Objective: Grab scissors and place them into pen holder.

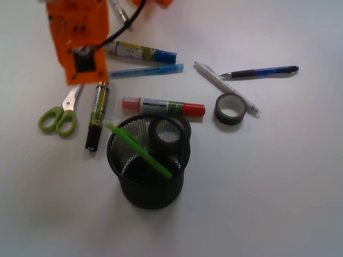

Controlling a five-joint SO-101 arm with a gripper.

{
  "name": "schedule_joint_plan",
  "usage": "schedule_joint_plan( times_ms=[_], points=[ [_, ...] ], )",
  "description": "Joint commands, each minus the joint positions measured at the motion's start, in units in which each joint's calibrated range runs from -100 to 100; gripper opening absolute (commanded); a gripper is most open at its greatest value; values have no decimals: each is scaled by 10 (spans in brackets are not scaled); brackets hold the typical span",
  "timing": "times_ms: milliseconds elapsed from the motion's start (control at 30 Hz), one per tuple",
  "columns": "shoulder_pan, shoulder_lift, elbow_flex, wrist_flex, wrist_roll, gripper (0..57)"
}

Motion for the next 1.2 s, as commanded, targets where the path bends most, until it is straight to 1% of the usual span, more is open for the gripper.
schedule_joint_plan(
  times_ms=[0, 233, 300, 367, 433, 633, 700, 800, 833, 1167],
  points=[
    [4, 104, -194, 39, 0, 94],
    [4, 245, -349, 69, -1, 96],
    [7, 269, -370, 69, 0, 128],
    [14, 288, -389, 71, 1, 190],
    [18, 298, -403, 79, 1, 228],
    [19, 311, -429, 76, 1, 228],
    [19, 311, -429, 74, -1, 200],
    [19, 311, -425, 53, 1, 133],
    [19, 312, -425, 50, 1, 126],
    [40, 358, -428, 35, 1, 128]
  ],
)
